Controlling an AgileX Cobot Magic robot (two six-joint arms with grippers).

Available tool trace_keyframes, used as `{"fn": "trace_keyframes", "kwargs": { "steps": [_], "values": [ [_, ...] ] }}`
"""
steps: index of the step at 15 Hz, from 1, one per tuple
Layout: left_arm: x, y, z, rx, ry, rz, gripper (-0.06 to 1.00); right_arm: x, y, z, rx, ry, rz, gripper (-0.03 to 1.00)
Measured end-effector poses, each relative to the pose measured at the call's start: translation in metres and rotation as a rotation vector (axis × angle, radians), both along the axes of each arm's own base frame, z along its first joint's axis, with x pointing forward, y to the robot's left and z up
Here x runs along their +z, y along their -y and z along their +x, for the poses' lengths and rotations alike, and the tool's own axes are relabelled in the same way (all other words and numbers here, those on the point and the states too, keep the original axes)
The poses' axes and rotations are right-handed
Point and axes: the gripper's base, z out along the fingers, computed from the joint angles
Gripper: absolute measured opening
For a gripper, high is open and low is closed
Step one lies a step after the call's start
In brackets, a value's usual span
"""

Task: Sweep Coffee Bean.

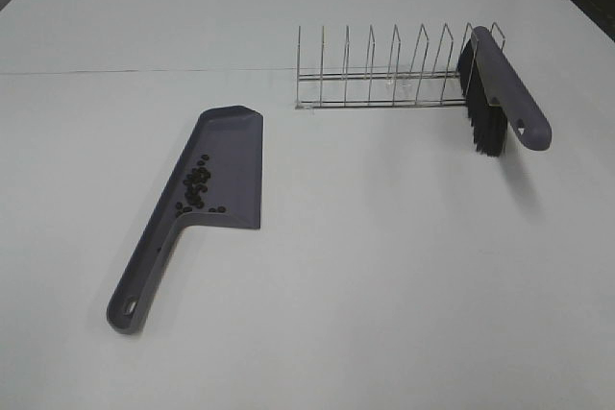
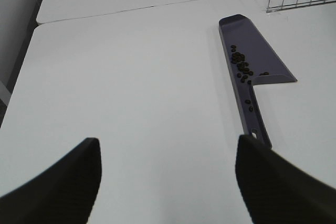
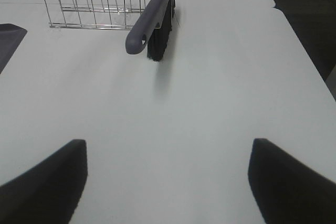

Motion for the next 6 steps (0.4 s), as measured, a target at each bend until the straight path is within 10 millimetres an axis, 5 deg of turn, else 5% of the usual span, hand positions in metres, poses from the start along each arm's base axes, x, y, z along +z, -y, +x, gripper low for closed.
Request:
{"fn": "trace_keyframes", "kwargs": {
  "steps": [6],
  "values": [
    [0.0,0.0,0.0,0.0,0.0,0.0,0.65,0.0,0.0,0.0,0.0,0.0,0.0,0.7]
  ]
}}
